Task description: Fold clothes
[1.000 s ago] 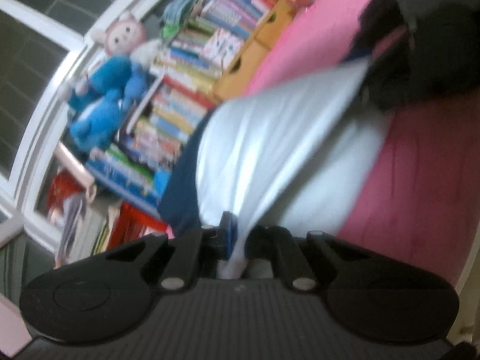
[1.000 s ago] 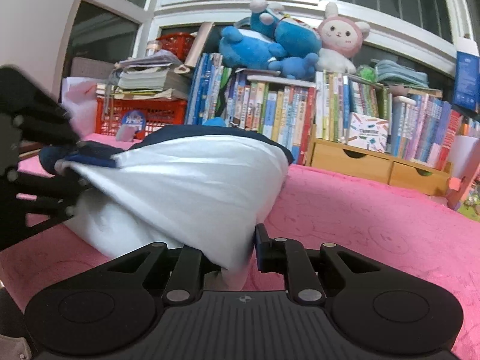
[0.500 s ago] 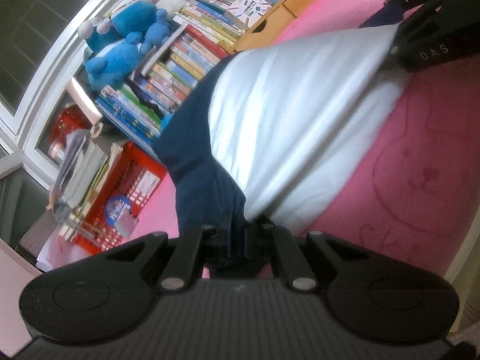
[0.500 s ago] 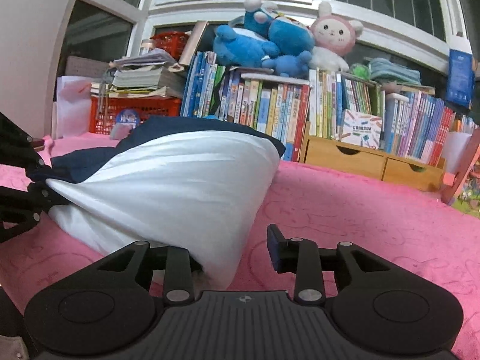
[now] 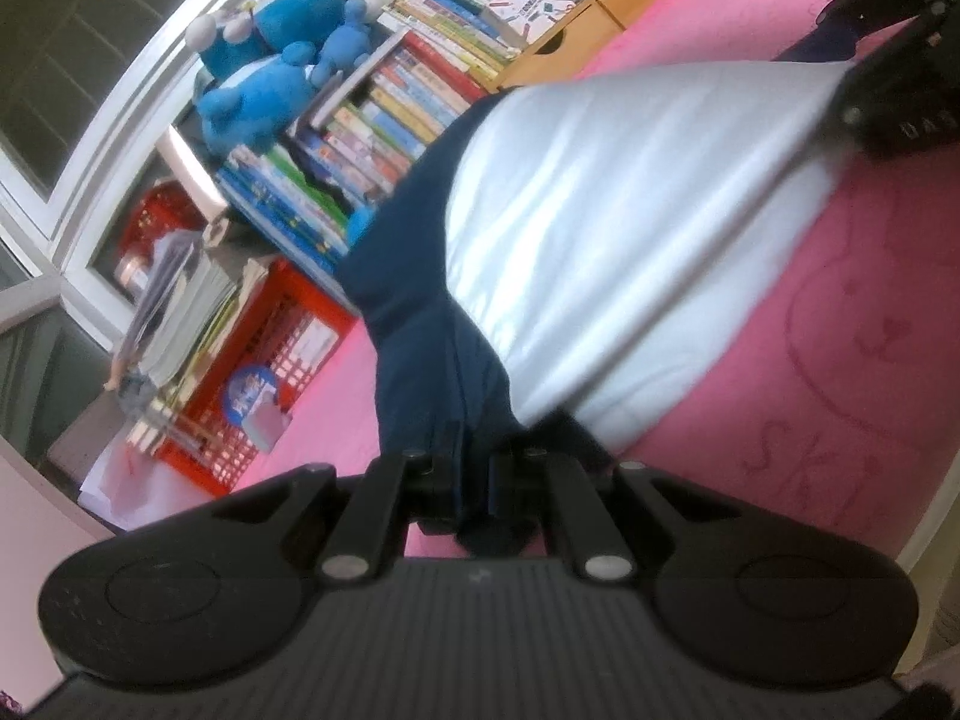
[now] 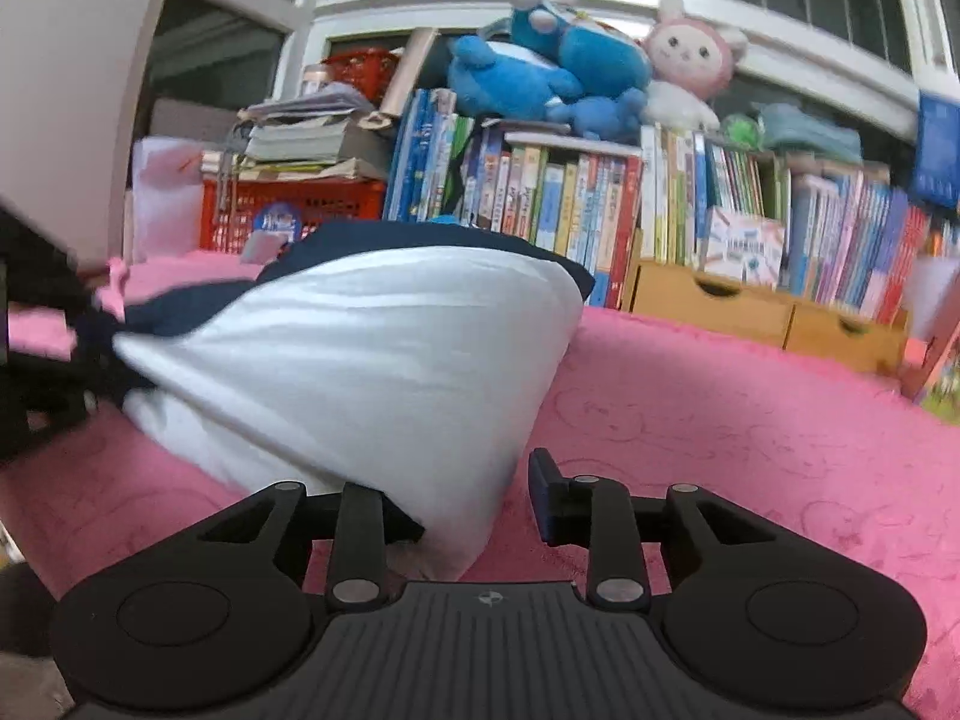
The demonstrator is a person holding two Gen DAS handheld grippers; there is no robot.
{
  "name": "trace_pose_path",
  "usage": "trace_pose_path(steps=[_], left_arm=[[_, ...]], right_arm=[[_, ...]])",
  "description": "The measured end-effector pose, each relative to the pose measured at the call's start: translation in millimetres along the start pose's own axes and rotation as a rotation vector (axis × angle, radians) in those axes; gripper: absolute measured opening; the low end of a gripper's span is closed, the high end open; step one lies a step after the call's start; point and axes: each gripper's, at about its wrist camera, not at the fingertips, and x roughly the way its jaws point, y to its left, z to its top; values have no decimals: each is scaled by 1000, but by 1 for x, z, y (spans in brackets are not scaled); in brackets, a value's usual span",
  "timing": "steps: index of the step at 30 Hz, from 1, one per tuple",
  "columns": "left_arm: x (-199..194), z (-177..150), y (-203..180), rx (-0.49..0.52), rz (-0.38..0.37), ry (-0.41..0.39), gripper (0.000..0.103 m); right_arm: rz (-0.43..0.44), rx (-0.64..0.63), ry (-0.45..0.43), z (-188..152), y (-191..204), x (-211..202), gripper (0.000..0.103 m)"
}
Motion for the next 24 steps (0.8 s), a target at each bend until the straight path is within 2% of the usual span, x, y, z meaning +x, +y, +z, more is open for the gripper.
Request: trace_pose_path(steps=[3,6,8,10,12,13,14,16,19,20,24], left_arm=[[1,-2,-1,12,7,0,8],[1,-3,-1,10,12,2,7],[1,-3,-1,0,14,6,7],[0,-3,0,-24,9,11,7],[0,-3,2,-51,2,15,7],[0,-2,2,-56,1,16,7],[-1,-2,2,-60,2,17,7],[0,-3,3,-75,1,20,7],[0,-2,6,-120,-6,27,7],[0,-2,6,-124,-5,28,7],[-2,-4,4,-89,-7,16,7]], right_arm=[[20,-31,-20,5,2,-1,25],[-24,-193,-142,14,13,-9,22],[-53,-246,-199,22,14,-10,26],[-52,-195,-169,23,7,-6,42],[-26,-85,-72,16,-4,-2,53],[4,-13,-18,11,-10,0,53],[36,57,19,7,-15,1,52],[110,194,64,3,-23,2,38],[169,337,67,0,-28,0,31],[162,345,57,-2,-27,-2,29],[101,231,13,-1,-20,-6,23]])
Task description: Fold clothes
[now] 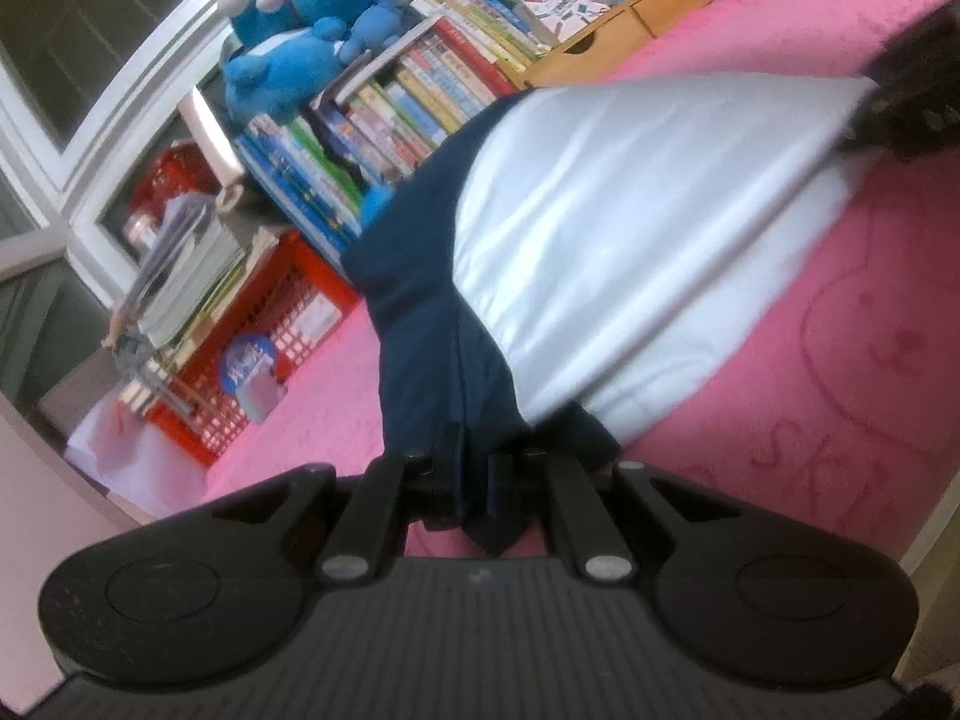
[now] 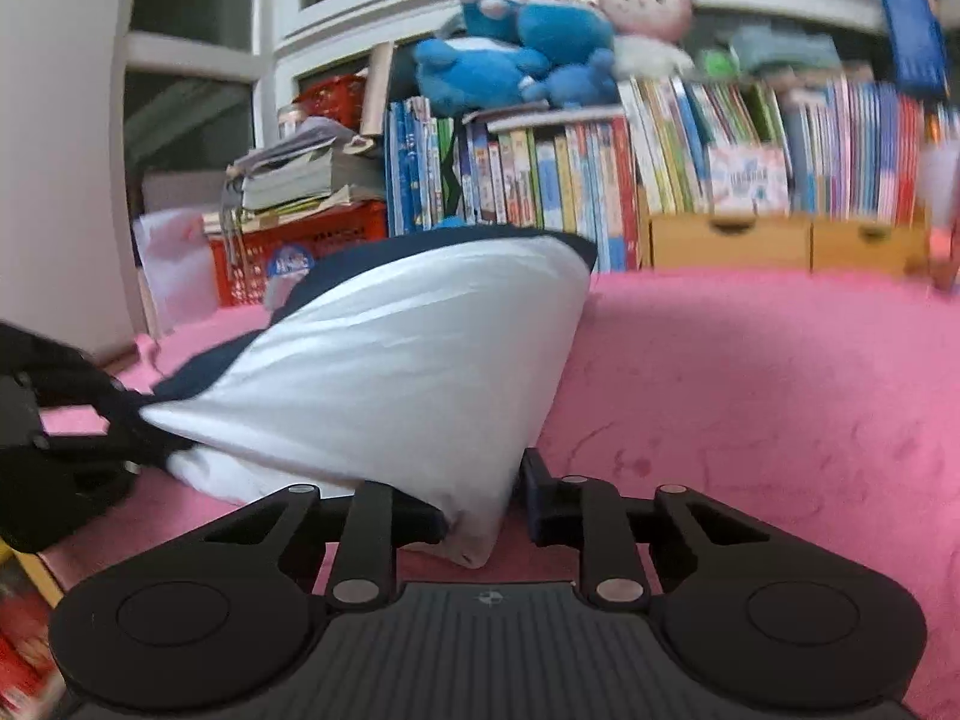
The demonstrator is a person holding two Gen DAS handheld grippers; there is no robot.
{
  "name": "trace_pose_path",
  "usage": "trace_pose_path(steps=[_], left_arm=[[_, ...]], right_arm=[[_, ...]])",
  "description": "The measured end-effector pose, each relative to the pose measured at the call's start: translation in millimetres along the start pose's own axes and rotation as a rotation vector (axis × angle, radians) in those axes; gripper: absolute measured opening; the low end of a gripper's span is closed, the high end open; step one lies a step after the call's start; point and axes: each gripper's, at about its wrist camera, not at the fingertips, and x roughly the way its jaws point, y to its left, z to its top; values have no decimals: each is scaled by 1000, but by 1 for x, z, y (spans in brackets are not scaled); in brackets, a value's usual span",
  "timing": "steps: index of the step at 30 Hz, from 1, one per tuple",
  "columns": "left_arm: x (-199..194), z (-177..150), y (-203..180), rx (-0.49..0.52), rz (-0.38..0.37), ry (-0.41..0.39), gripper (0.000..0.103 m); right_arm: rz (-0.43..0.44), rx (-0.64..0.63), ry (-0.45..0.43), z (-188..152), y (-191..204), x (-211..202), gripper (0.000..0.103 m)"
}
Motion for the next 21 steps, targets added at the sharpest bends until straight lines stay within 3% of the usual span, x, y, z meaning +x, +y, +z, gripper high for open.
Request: trace_pose_path(steps=[6,12,16,21], left_arm=[[-5,-8,1,52,10,7,8],[-18,-28,20,-10,72,114,7],[-56,-13,19,-10,33,-34,11],[-63,29,-20,87,-134,-220,17]], right_arm=[[5,-145,-131,29,10,-5,21],[39,-195,-143,51,12,1,17],[97,-159,-113,65,5,5,17],[97,-171,-115,72,8,5,17]])
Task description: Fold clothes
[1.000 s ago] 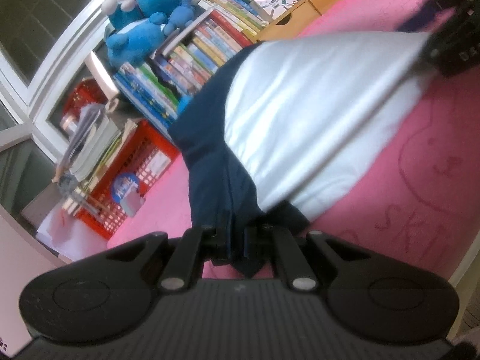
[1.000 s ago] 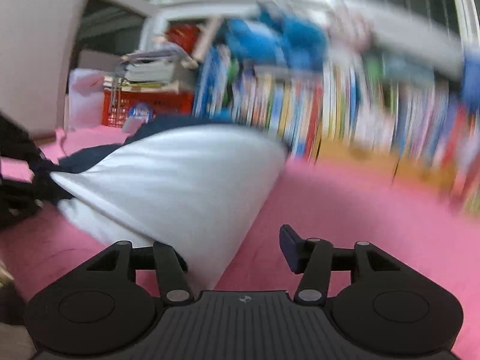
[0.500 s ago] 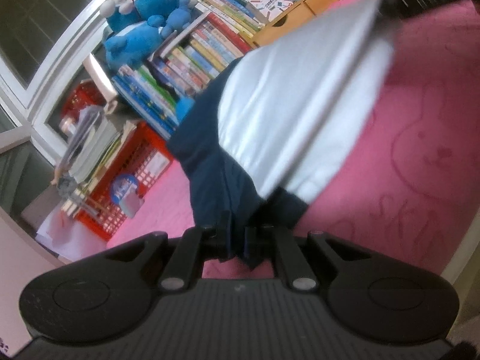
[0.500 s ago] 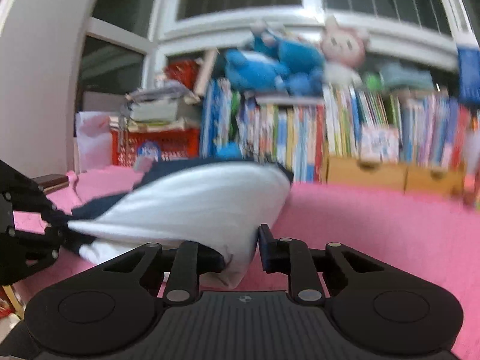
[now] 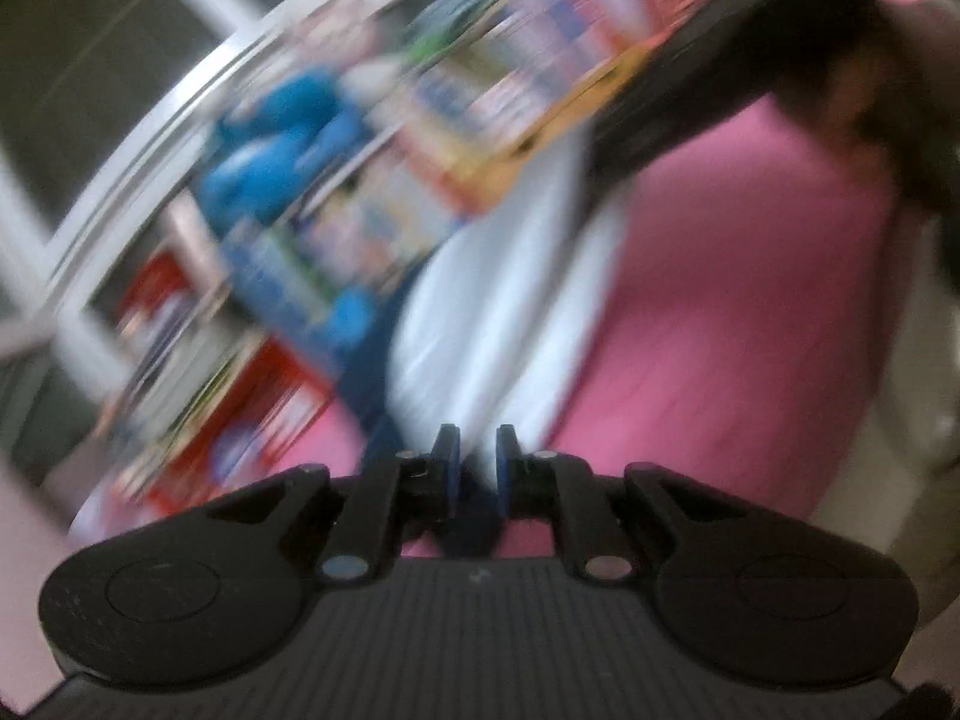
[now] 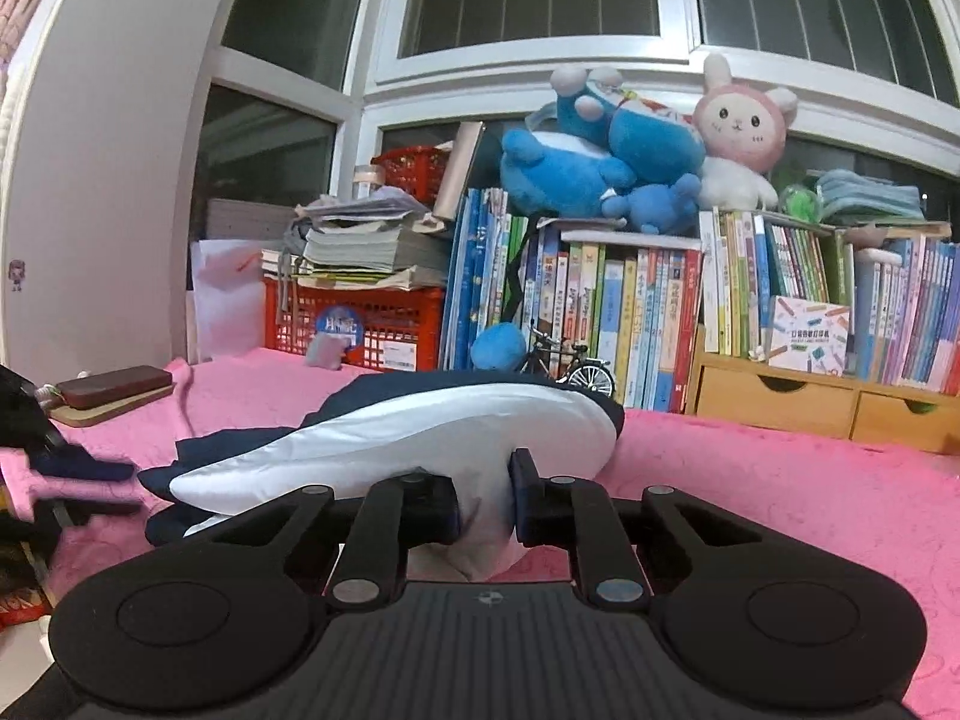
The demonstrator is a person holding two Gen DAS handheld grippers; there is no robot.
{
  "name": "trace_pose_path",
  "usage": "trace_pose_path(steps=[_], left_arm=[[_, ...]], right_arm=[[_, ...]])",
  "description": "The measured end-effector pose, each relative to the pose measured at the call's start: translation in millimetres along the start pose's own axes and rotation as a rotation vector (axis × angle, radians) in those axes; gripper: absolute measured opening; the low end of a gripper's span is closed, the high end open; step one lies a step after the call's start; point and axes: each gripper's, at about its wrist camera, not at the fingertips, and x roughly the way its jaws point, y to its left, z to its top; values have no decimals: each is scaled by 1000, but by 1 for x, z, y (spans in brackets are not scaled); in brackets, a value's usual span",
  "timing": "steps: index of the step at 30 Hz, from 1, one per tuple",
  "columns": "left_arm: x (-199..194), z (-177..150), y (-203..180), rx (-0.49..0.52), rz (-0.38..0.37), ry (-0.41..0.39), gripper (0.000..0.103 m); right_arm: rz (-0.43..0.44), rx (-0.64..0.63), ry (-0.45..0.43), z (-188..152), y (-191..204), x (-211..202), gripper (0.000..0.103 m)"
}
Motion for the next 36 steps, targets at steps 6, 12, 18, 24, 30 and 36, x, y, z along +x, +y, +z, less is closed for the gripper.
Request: trace_pose_path(steps=[6,12,18,24,30,36], left_arm=[[39,29,-39,90,-32,-113,34],[75,31,-42,74,10,-28,7],[66,0,-22,53,20,119,7],[36,-35,4,17,102,251,11],[2,-76,74,-406,215,426,11],[-21,-83,126,-1270,-286,52,34]], right_arm=[[-2,10,22,-1,0,-1,17],[-13,0,37,-4,0,-2,18],[-72,-104,37,-14,8,-6,17],[-96,-188,36,-22,11,-9,16],[-100,-175,42,-29,13,-9,15],[-106,-163,58,-35,16,-7,15]])
